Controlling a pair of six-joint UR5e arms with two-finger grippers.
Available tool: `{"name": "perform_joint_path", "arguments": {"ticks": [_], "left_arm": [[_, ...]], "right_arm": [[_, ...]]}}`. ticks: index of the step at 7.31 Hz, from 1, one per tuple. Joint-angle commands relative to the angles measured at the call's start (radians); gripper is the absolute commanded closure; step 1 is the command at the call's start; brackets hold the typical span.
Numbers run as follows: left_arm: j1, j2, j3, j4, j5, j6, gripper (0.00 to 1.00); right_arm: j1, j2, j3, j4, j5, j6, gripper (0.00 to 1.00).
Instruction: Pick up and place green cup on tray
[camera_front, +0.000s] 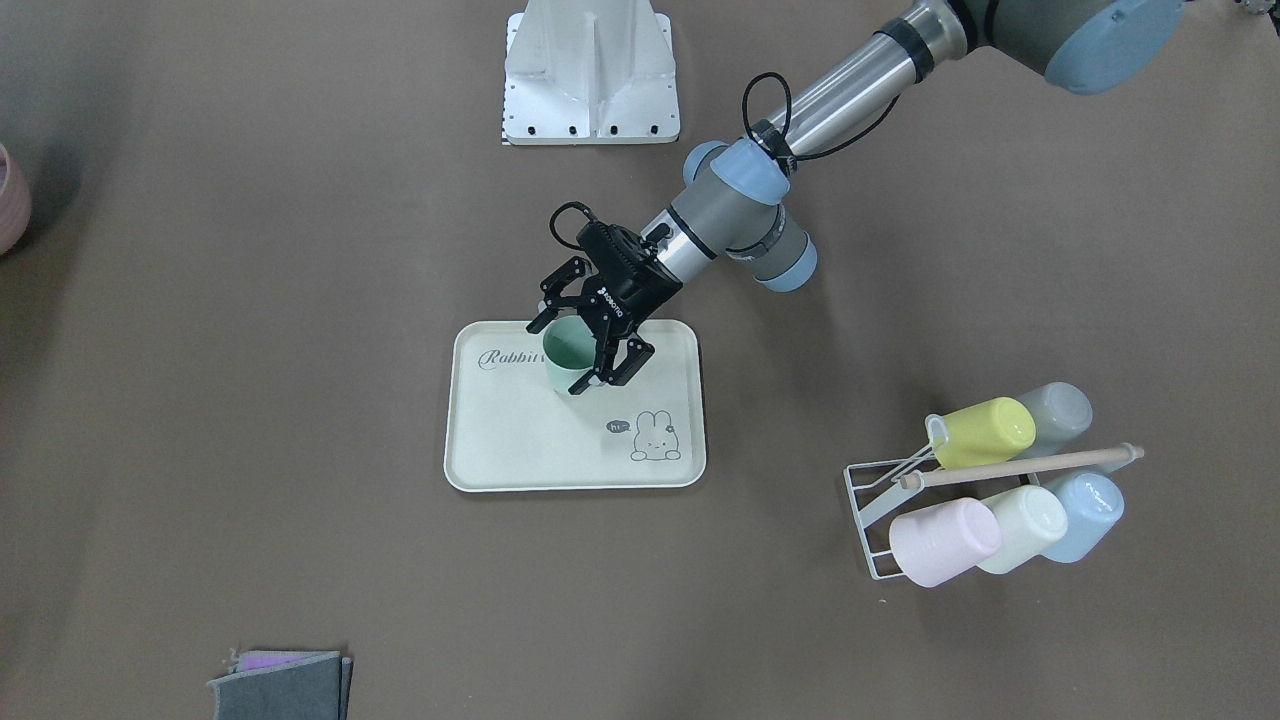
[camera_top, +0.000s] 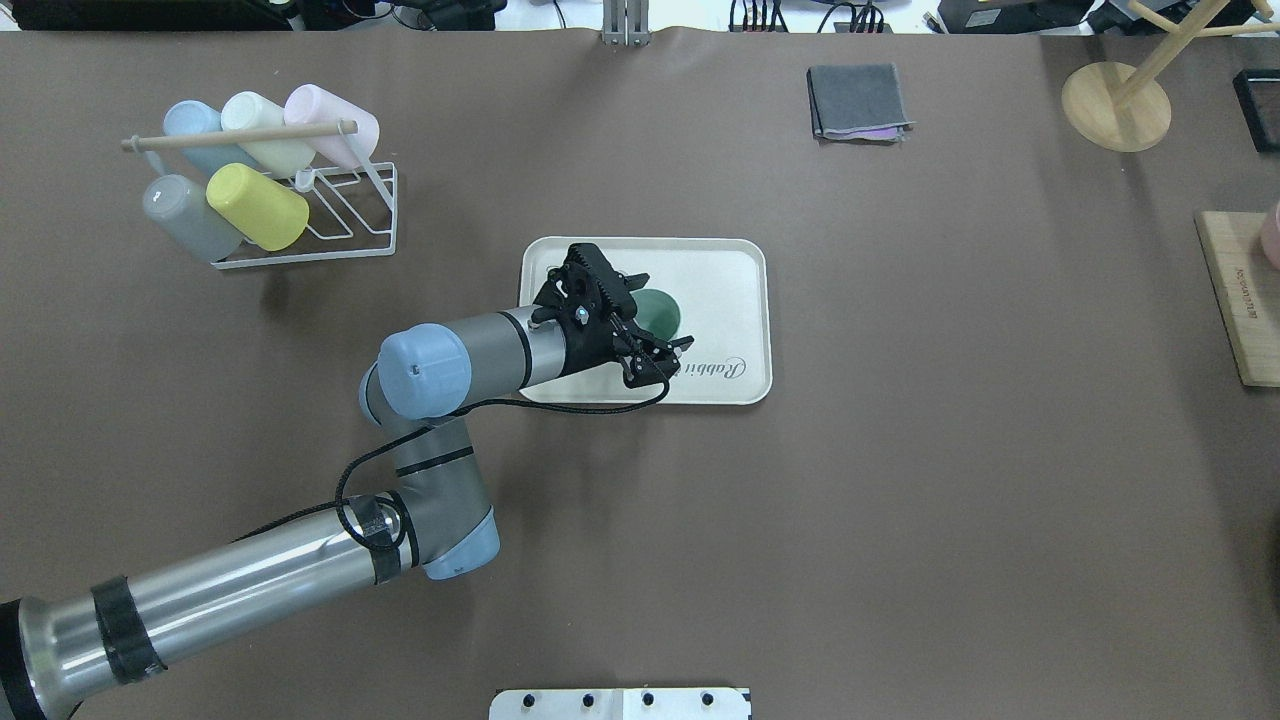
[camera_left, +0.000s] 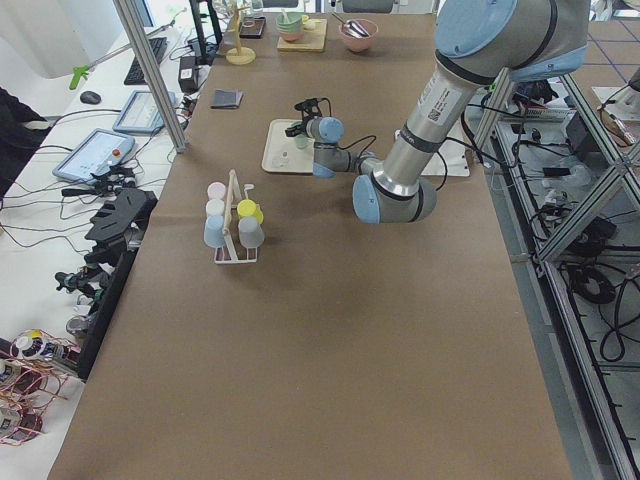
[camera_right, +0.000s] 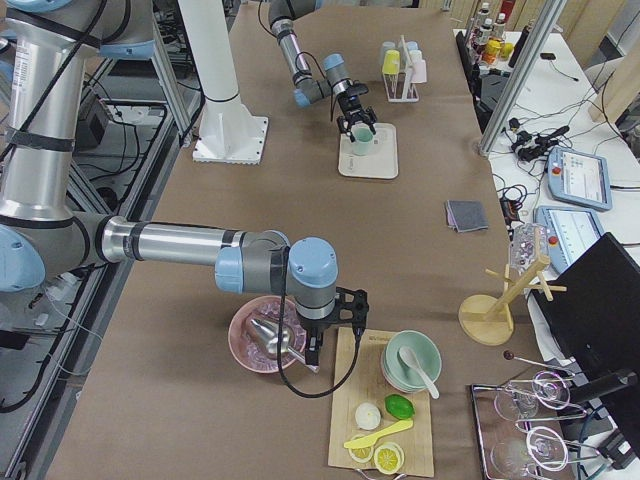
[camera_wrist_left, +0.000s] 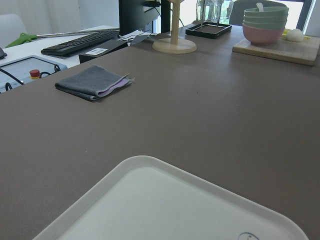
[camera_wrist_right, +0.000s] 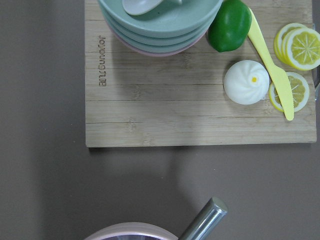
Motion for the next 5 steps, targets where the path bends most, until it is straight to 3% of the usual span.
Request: {"name": "perform_joint_path", "arguments": {"ticks": [1, 5], "left_arm": [[-0.002, 0.005, -0.004, -0.003, 0.000, 0.000, 0.01], [-0.042, 0.003, -0.074, 0.007, 0.012, -0.001, 0.01]], "right_arm": [[0.000, 0.002, 0.000, 0.000, 0.001, -0.002, 0.00], [0.000, 0.002, 0.000, 0.000, 0.001, 0.000, 0.00]]}}
